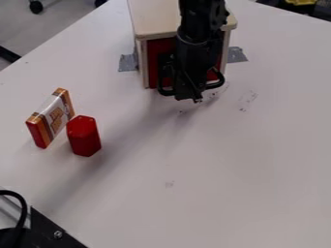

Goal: Open the drawer

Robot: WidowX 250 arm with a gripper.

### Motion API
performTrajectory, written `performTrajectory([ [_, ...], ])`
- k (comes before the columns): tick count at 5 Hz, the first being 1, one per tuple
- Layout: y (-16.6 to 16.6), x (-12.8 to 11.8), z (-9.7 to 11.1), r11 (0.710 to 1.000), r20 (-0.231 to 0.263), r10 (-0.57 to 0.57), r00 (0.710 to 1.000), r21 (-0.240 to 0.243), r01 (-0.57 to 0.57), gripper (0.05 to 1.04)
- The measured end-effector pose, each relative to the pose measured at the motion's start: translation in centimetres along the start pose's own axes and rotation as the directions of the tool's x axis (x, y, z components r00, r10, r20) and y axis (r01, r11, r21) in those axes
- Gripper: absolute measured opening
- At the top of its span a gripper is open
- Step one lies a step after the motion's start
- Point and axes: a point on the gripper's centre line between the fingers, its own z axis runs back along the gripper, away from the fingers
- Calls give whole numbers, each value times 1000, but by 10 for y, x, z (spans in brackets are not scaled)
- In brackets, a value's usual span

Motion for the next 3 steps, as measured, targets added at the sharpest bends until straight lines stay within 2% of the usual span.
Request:
performTrajectory([
  [3, -22, -3, 4, 997, -4, -47, 999, -61, 47, 104],
])
